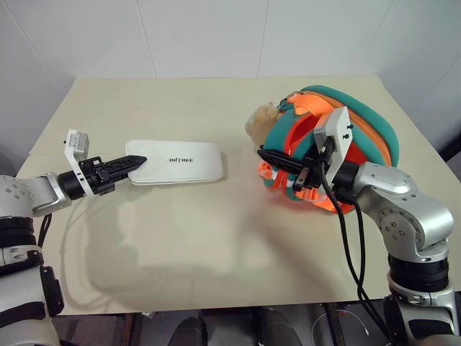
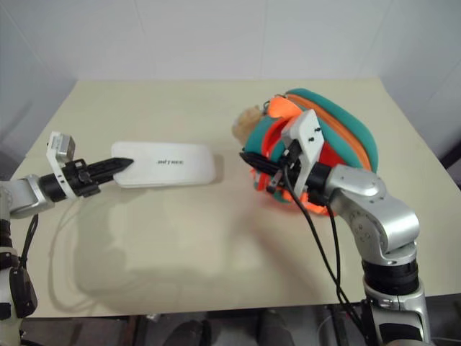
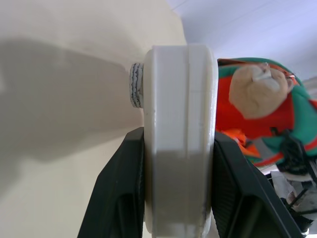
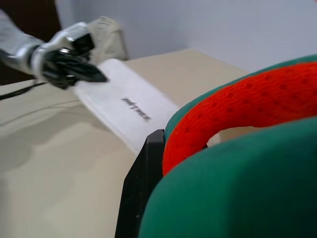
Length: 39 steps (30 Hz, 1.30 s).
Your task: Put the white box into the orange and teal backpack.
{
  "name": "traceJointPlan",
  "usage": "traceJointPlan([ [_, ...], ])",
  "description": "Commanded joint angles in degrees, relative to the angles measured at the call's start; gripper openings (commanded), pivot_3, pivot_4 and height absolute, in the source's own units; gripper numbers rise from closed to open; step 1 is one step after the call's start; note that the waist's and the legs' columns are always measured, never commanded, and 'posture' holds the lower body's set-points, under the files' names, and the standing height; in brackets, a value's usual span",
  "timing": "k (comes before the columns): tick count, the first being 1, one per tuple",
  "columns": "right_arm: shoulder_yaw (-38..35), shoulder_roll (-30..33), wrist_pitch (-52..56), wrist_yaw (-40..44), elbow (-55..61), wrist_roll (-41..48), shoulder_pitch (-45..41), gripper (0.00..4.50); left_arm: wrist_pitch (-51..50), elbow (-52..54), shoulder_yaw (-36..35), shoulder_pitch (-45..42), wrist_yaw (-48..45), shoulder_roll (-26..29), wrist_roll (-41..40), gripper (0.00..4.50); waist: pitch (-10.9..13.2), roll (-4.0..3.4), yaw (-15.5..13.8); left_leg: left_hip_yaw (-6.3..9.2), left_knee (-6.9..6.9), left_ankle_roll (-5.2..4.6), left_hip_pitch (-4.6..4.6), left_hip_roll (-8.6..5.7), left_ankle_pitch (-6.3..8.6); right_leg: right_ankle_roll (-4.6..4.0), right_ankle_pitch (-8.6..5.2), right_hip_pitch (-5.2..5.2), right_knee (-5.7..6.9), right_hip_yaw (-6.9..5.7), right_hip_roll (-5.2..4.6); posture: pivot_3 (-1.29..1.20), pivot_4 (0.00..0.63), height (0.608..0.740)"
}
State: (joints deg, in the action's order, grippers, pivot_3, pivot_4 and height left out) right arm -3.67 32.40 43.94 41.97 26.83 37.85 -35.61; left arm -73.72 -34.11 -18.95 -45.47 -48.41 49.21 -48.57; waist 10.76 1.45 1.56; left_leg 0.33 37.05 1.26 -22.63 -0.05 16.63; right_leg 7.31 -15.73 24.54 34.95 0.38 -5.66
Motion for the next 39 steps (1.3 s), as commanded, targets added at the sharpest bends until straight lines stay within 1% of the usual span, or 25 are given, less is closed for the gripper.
traceJointPlan([
  [1, -0.7, 1.9, -1.3, 5.3, 6.6, 6.0, -3.4, 0.50, 1.6, -1.0, 0.5, -2.8, -3.6, 1.9, 1.6, 1.33, 0.0, 0.01, 0.1, -0.03, 0.01, -0.01, -0.02, 0.01, 0.01, 0.00, 0.00, 0.02, -0.01, -0.01, 0.01, 0.00, 0.150, 0.740],
  [4, -1.1, 3.6, -0.2, 8.7, 8.6, 10.8, -4.2, 0.50, 2.4, -2.3, 1.5, -4.0, -5.6, 2.4, 3.2, 1.33, 0.0, 0.01, 0.0, -0.08, 0.01, -0.03, -0.06, 0.03, 0.01, 0.00, 0.00, 0.06, 0.00, -0.05, 0.03, 0.00, 0.150, 0.740],
  [8, -3.1, 8.9, 0.7, 15.8, 11.4, 18.6, -3.5, 0.50, 3.5, -3.7, 3.1, -5.5, -9.1, 3.6, 5.3, 1.33, 0.0, 0.03, -0.1, -0.18, 0.09, -0.08, -0.18, 0.03, 0.05, 0.00, 0.00, 0.07, -0.06, -0.16, 0.01, 0.00, 0.150, 0.740],
  [10, -4.1, 11.7, 0.3, 19.6, 11.9, 21.1, -2.3, 0.50, 4.0, -4.2, 3.9, -6.2, -10.9, 4.6, 6.2, 1.33, 0.0, 0.04, -0.2, -0.18, 0.14, -0.12, -0.19, 0.02, 0.07, 0.00, 0.00, 0.07, -0.06, -0.16, -0.01, 0.00, 0.150, 0.740],
  [14, -5.8, 16.2, -1.1, 26.3, 11.3, 23.5, 0.5, 0.50, 4.8, -3.7, 5.0, -7.1, -14.9, 6.9, 7.4, 1.33, 0.0, 0.13, -0.2, -0.35, 0.24, -0.20, -0.29, 0.00, 0.11, 0.01, 0.00, 0.07, -0.09, -0.22, -0.02, 0.00, 0.150, 0.740],
  [15, -6.2, 17.0, -1.6, 28.3, 11.1, 23.7, 1.6, 0.50, 4.8, -3.1, 5.1, -7.1, -15.8, 7.5, 7.5, 1.33, 0.0, 0.14, -0.2, -0.36, 0.25, -0.35, -0.29, 0.01, 0.20, 0.01, 0.00, 0.07, -0.08, -0.21, -0.02, 0.00, 0.150, 0.740],
  [17, -6.2, 18.3, -3.2, 31.7, 10.5, 22.7, 3.1, 0.50, 5.2, -2.0, 5.0, -7.2, -17.1, 8.5, 7.7, 1.33, 0.0, 0.14, -0.2, -0.38, 0.27, -0.36, -0.29, 0.02, 0.21, 0.01, 0.00, 0.07, -0.07, -0.22, -0.02, 0.00, 0.150, 0.740],
  [19, -5.6, 18.8, -4.4, 33.1, 9.8, 21.5, 3.6, 0.50, 5.6, -1.3, 4.7, -7.4, -17.8, 9.3, 7.9, 1.33, 0.0, 0.14, -0.1, -0.40, 0.30, -0.38, -0.29, 0.04, 0.21, 0.01, 0.00, 0.07, -0.03, -0.22, 0.00, 0.00, 0.150, 0.740],
  [22, -4.0, 18.4, -5.9, 33.0, 8.5, 19.2, 3.5, 0.50, 5.7, 2.2, 2.4, -6.8, -19.0, 10.9, 6.4, 1.33, 0.1, 0.18, -0.1, -0.38, 0.38, -0.38, -0.28, 0.06, 0.20, 0.01, 0.00, 0.07, 0.06, -0.22, 0.00, 0.00, 0.150, 0.740],
  [26, -3.1, 17.3, -6.7, 31.9, 7.4, 18.2, 4.0, 0.50, 8.7, 14.0, -5.3, -1.6, -21.2, 11.2, 1.8, 1.33, 0.1, 0.19, -0.1, -0.14, 0.40, -0.37, -0.27, 0.14, 0.20, 0.01, 0.00, 0.08, 0.07, -0.15, -0.03, 0.00, 0.150, 0.740],
  [27, -2.9, 17.2, -7.0, 32.1, 7.0, 18.0, 4.3, 0.50, 8.7, 17.2, -7.1, -0.1, -21.4, 11.0, 0.5, 1.33, 0.1, 0.19, -0.1, -0.04, 0.38, -0.36, -0.27, 0.14, 0.20, 0.01, 0.00, 0.09, 0.05, -0.14, -0.05, 0.00, 0.150, 0.740],
  [28, -2.5, 17.0, -7.4, 32.3, 6.3, 17.3, 4.5, 0.50, 10.9, 20.9, -10.6, 1.5, -21.1, 9.1, -1.3, 1.33, 0.1, 0.19, -0.1, 0.01, 0.38, -0.30, -0.26, 0.16, 0.17, 0.01, 0.00, 0.09, 0.04, -0.13, -0.07, 0.00, 0.150, 0.740],
  [29, -2.1, 17.0, -7.8, 32.7, 5.6, 16.5, 4.7, 0.50, 11.7, 24.4, -12.7, 3.3, -21.2, 8.4, -2.7, 1.33, 0.1, 0.19, -0.1, 0.01, 0.35, -0.15, -0.26, 0.18, 0.08, 0.01, 0.00, 0.09, 0.03, -0.13, -0.12, 0.00, 0.150, 0.740],
  [31, -1.5, 16.9, -8.5, 33.3, 4.3, 15.5, 4.8, 0.50, 13.0, 29.5, -16.7, 5.3, -20.1, 6.2, -6.0, 1.33, 0.1, 0.19, -0.2, -0.01, 0.37, -0.14, -0.25, 0.29, 0.08, 0.01, 0.00, 0.09, 0.05, -0.11, -0.21, 0.00, 0.150, 0.740],
  [34, -1.2, 16.5, -8.9, 33.5, 2.8, 15.1, 4.4, 0.50, 15.3, 34.6, -19.3, 8.7, -20.2, 4.8, -8.1, 1.33, 0.1, 0.19, -0.2, -0.02, 0.46, -0.16, -0.26, 0.23, 0.08, 0.05, 0.02, 0.05, 0.05, -0.11, -0.26, 0.00, 0.150, 0.740],
  [39, -0.6, 15.9, -9.5, 33.8, 0.8, 14.2, 3.7, 0.50, 16.6, 38.0, -21.8, 14.0, -20.7, 6.3, -10.3, 1.33, 0.1, 0.19, -0.2, -0.02, 0.49, -0.35, -0.13, 0.20, 0.18, 0.07, 0.04, -0.02, 0.12, -0.09, -0.24, 0.00, 0.150, 0.740],
])
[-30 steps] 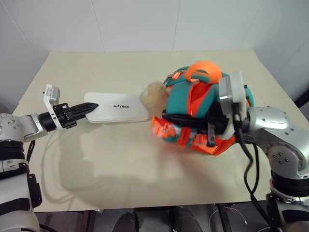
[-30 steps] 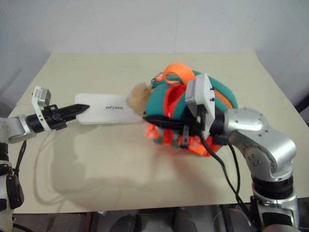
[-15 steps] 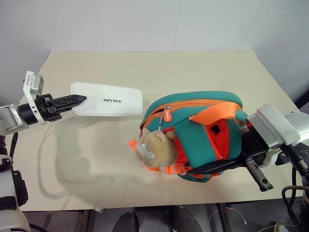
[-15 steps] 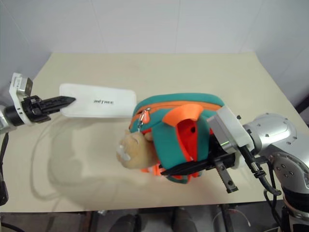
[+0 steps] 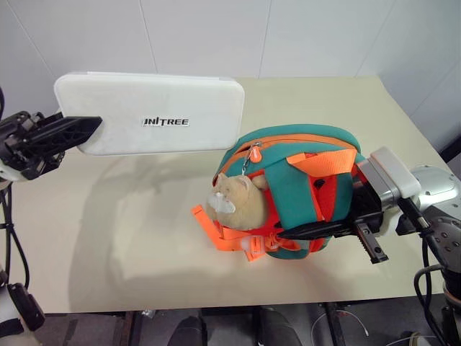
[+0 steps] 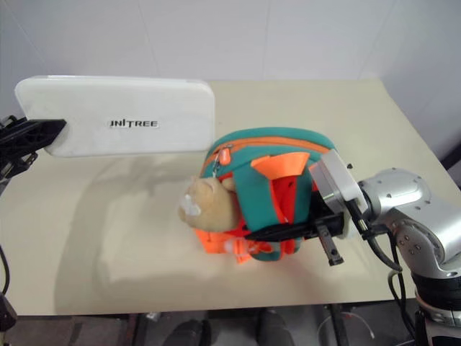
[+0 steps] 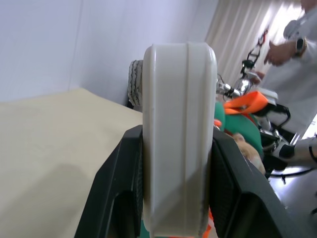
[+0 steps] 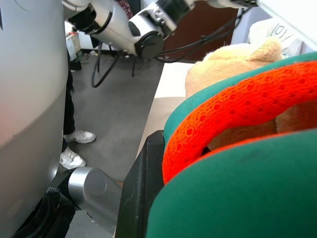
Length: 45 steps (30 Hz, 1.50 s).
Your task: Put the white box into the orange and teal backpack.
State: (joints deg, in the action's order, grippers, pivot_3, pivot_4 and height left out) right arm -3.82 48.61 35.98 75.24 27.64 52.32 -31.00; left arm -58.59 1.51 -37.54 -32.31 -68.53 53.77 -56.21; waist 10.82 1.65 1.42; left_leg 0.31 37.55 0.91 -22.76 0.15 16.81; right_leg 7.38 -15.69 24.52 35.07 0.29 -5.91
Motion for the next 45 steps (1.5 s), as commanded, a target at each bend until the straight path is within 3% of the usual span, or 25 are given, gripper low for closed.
traceJointPlan([
  [1, -0.3, -0.3, -1.6, 0.7, -0.1, -0.4, -0.9, 0.50, 1.5, 2.7, -3.3, 1.5, -0.6, 2.1, -3.0, 1.33, 0.0, 0.00, 0.0, 0.00, 0.00, -0.01, 0.01, -0.02, 0.00, 0.00, 0.00, 0.00, -0.01, -0.01, 0.02, 0.00, 0.150, 0.740],
  [8, 0.7, -0.7, -2.3, 0.8, -1.0, -1.2, -1.4, 0.50, 3.0, 4.1, -0.4, 4.6, -2.0, 2.4, -4.1, 1.33, 0.0, 0.00, 0.0, -0.01, -0.03, -0.02, 0.15, 0.00, 0.00, -0.02, -0.01, -0.06, -0.04, 0.03, 0.01, 0.00, 0.150, 0.740],
  [16, 0.8, -1.4, -2.4, 0.1, -0.8, -2.5, -1.3, 0.50, 7.4, 4.5, 10.6, 4.4, -7.9, 3.8, 0.0, 1.33, 0.0, 0.00, -0.1, -0.03, -0.06, -0.01, 0.18, -0.13, -0.01, -0.02, -0.01, -0.09, -0.03, 0.03, 0.02, 0.00, 0.150, 0.740],
  [33, 1.1, -3.0, -2.5, -2.3, 0.5, -4.6, -0.2, 0.50, 16.1, -0.2, 29.6, -7.8, -14.8, 6.3, 12.7, 1.33, 0.0, 0.00, -1.2, -0.57, -0.11, -0.04, 0.19, -0.13, 0.01, -0.04, -0.02, -0.10, 0.05, 0.04, 0.28, 0.00, 0.150, 0.740],
  [38, 1.3, -3.3, -2.9, -2.7, 0.5, -5.3, 0.0, 0.50, 18.4, -2.2, 36.9, -15.0, -13.1, 2.7, 18.6, 1.33, 0.0, 0.00, -1.5, -0.58, 0.01, -0.06, 0.18, -0.13, 0.02, -0.04, -0.02, -0.12, 0.13, 0.04, 0.31, 0.00, 0.150, 0.740],
  [45, 2.0, -3.9, -3.5, -3.0, -0.2, -6.4, -0.1, 0.50, 14.8, -2.2, 41.7, -22.9, -9.4, -4.5, 20.7, 1.33, 0.0, 0.00, -1.4, -0.53, 0.51, -0.28, 0.10, -0.15, 0.14, 0.00, 0.00, -0.19, 0.37, 0.07, 0.31, 0.00, 0.150, 0.740],
])
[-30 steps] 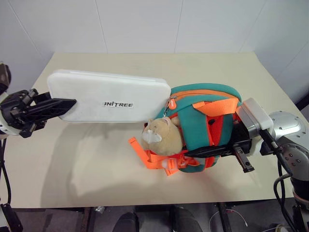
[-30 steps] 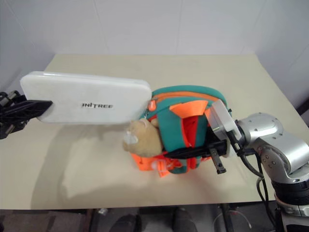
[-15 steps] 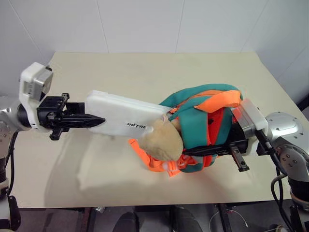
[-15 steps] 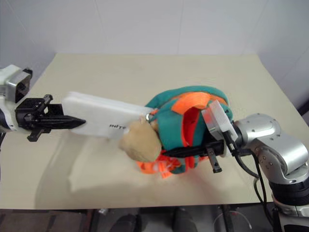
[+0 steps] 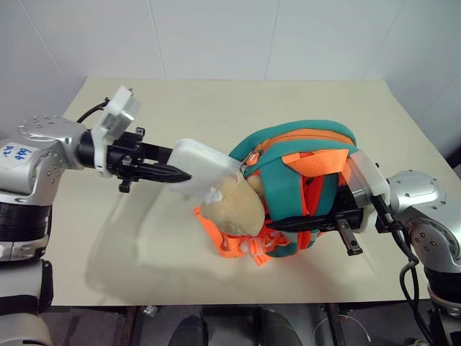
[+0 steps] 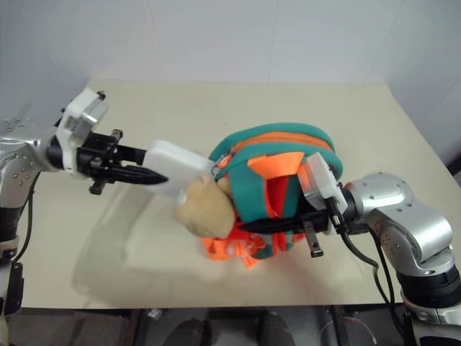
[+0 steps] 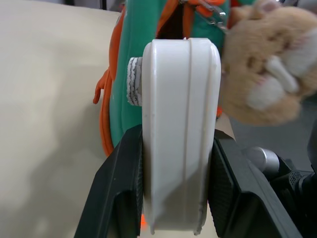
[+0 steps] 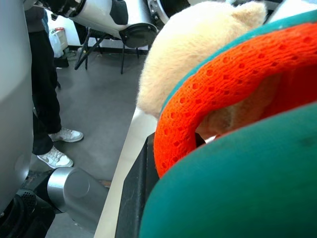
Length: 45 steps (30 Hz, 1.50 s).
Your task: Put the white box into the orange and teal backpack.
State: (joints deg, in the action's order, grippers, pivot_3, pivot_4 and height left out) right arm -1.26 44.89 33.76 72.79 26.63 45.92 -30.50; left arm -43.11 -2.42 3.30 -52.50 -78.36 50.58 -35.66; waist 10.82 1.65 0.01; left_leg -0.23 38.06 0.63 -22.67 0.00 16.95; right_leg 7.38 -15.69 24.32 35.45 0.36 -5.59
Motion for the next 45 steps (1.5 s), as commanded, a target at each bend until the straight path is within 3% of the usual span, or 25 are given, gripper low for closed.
traceJointPlan([
  [1, -0.5, -0.3, -1.4, -0.7, 0.7, -0.2, -0.6, 0.50, -1.1, 2.1, 1.6, -3.4, 0.8, -2.6, 0.3, 1.33, 0.0, 0.00, 0.2, 0.00, 0.01, 0.00, 0.00, 0.00, 0.00, 0.00, 0.00, 0.00, 0.03, 0.00, 0.00, 0.00, 0.150, 0.740],
  [10, 0.5, -1.4, -2.6, -1.5, 0.0, -1.7, -0.7, 0.50, -3.5, 2.8, 7.0, -7.3, 3.9, -10.4, 3.2, 1.33, 0.0, 0.00, 0.0, 0.03, 0.03, 0.00, 0.00, 0.01, 0.00, 0.00, 0.00, 0.01, 0.05, 0.02, 0.04, 0.00, 0.150, 0.740],
  [25, 1.1, -2.7, -2.7, -2.8, 0.3, -3.3, -0.7, 0.50, -4.1, 2.4, 11.4, -7.3, 6.0, -17.0, 8.4, 1.33, 0.0, 0.00, 0.0, 0.05, 0.04, 0.00, 0.01, 0.01, 0.00, 0.00, 0.00, 0.01, 0.06, 0.02, 0.04, 0.00, 0.150, 0.740],
  [35, 1.3, -2.9, -2.9, -3.2, 0.2, -3.7, -0.8, 0.50, -3.9, 2.9, 11.8, -7.2, 7.1, -16.6, 10.1, 4.36, 0.0, 0.00, 0.0, 0.07, 0.07, -0.01, 0.02, 0.01, 0.00, 0.00, 0.00, -0.01, 0.09, 0.03, 0.05, 0.00, 0.150, 0.740],
  [38, 1.4, -3.0, -2.9, -3.2, 0.2, -3.8, -0.9, 0.50, -3.8, 2.7, 10.5, -7.9, 7.2, -15.8, 9.8, 4.46, 0.0, 0.00, 0.1, 0.08, 0.07, -0.01, 0.02, 0.01, -0.01, 0.00, 0.00, -0.01, 0.10, 0.03, 0.05, 0.00, 0.150, 0.740],
  [45, 1.6, -2.8, -3.6, -3.2, -0.5, -4.3, -0.8, 0.50, -2.9, 2.5, 5.2, -10.4, 2.7, -7.4, 8.0, 4.46, 0.0, 0.00, 0.2, 0.08, 0.03, -0.01, 0.03, 0.05, -0.01, -0.01, -0.01, 0.03, 0.10, 0.03, 0.09, 0.00, 0.150, 0.740],
])
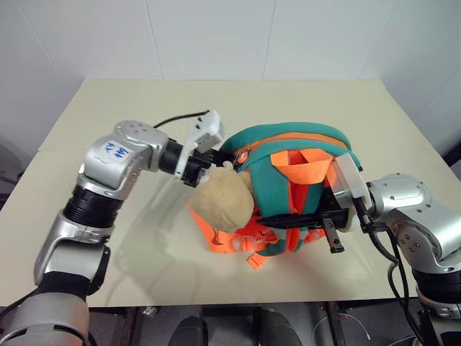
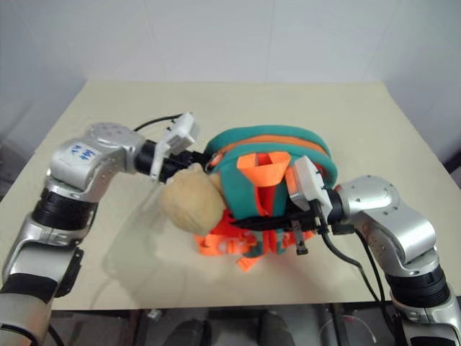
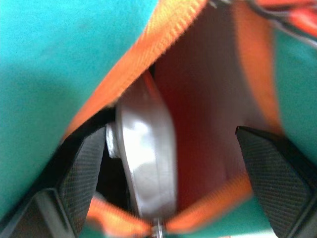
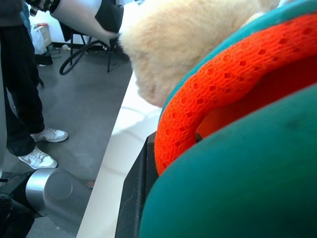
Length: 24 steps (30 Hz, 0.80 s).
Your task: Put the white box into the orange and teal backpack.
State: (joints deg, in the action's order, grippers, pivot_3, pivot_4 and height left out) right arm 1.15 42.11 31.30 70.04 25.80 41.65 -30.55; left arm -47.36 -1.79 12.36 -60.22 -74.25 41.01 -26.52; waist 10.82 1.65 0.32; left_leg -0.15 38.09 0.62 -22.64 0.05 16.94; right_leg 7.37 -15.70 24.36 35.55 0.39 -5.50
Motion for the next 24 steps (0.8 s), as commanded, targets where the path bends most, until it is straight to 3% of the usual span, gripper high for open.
traceJointPlan([
  [1, -0.8, -0.1, -1.2, -0.4, 0.2, -0.1, -0.7, 0.50, 1.6, 1.5, -4.3, -2.9, -1.4, 2.7, -1.0, 4.46, 0.0, 0.00, -0.2, -0.01, 0.00, 0.00, 0.00, 0.00, 0.00, 0.00, 0.00, -0.01, -0.01, -0.01, 0.00, 0.00, 0.150, 0.740],
  [6, -0.7, 0.0, -1.4, -0.6, 0.2, -0.4, -0.5, 0.50, -1.3, 4.0, -8.6, -1.6, -2.4, 6.8, -4.0, 4.46, 0.0, 0.00, -0.3, 0.01, 0.06, 0.00, -0.02, -0.04, 0.00, 0.00, 0.00, -0.06, -0.02, 0.00, -0.04, 0.00, 0.150, 0.740],
  [12, -0.9, 0.3, -1.6, -1.1, 0.8, -0.6, 0.1, 0.50, -4.1, 8.8, -20.3, 9.2, -2.8, 9.9, -13.3, 4.46, 0.0, 0.00, 0.1, 0.28, -0.06, -0.03, 0.16, 0.06, 0.02, -0.03, -0.02, -0.05, 0.02, 0.08, -0.02, 0.00, 0.150, 0.740],
  [19, -1.6, 1.0, -1.7, -1.6, 1.8, -0.7, 1.6, 0.50, -10.3, 16.6, -35.4, 21.4, 7.8, 8.3, -24.8, 4.46, 0.0, 0.00, -0.1, 0.38, -0.01, -0.03, 0.30, 0.06, 0.02, -0.04, -0.02, -0.23, 0.03, 0.07, -0.09, 0.00, 0.150, 0.740],
  [24, -1.2, 1.2, -1.8, -1.3, 1.6, -0.5, 1.7, 0.50, -14.1, 25.1, -36.1, 23.2, 19.9, 1.5, -35.5, 4.46, 0.0, 0.00, -0.4, 0.70, 0.03, -0.03, 0.39, 0.20, 0.03, -0.03, -0.01, -0.58, -0.13, -0.08, -0.17, 0.00, 0.150, 0.740],
])
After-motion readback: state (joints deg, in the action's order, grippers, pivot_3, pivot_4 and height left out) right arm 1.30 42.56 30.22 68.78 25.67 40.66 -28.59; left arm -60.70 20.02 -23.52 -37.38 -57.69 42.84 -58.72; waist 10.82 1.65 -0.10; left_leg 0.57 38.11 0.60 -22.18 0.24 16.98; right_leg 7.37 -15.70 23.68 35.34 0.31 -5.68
